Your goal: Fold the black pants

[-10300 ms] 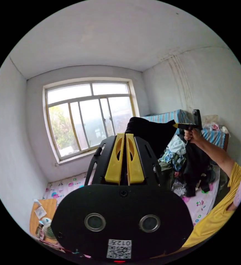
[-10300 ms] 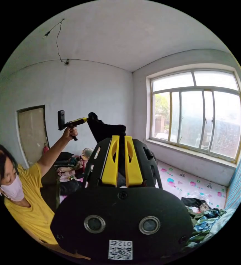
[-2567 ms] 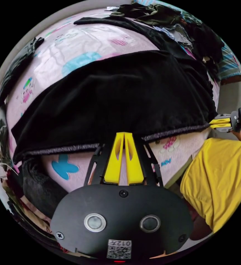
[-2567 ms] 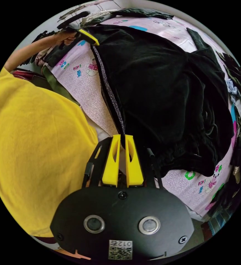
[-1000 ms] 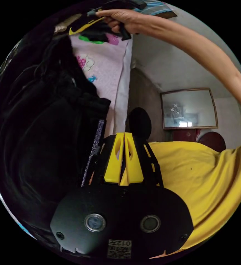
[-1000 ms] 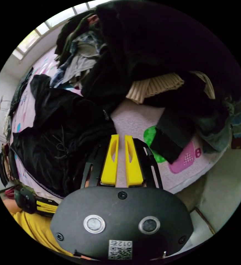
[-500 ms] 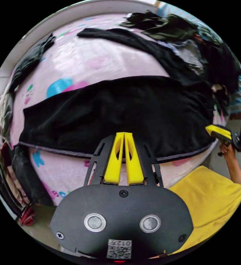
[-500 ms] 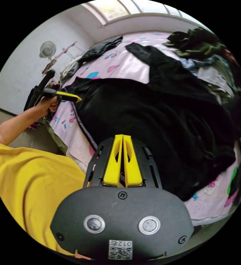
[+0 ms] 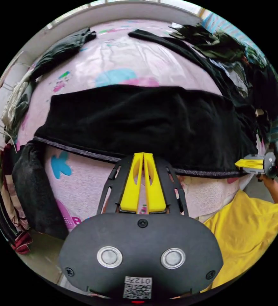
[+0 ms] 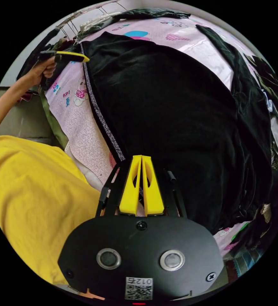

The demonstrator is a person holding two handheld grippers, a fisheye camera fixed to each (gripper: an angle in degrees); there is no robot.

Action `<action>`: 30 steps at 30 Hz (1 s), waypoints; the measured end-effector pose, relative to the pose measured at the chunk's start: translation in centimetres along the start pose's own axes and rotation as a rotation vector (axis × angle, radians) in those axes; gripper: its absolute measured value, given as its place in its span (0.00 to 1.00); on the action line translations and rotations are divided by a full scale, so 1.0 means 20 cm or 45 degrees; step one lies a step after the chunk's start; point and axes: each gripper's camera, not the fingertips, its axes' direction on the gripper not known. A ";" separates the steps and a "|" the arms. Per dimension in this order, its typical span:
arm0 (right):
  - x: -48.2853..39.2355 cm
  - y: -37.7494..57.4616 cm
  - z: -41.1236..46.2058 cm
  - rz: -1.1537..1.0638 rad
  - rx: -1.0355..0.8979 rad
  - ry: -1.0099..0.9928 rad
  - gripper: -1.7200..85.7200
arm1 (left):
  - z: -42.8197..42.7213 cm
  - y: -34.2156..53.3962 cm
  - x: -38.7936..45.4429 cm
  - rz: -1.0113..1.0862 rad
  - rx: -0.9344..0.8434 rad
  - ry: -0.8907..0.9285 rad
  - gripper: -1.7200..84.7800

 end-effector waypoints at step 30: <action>-0.07 -0.74 0.35 0.130 -0.290 -0.096 0.03 | -0.83 0.62 -1.60 -0.798 0.256 0.170 0.02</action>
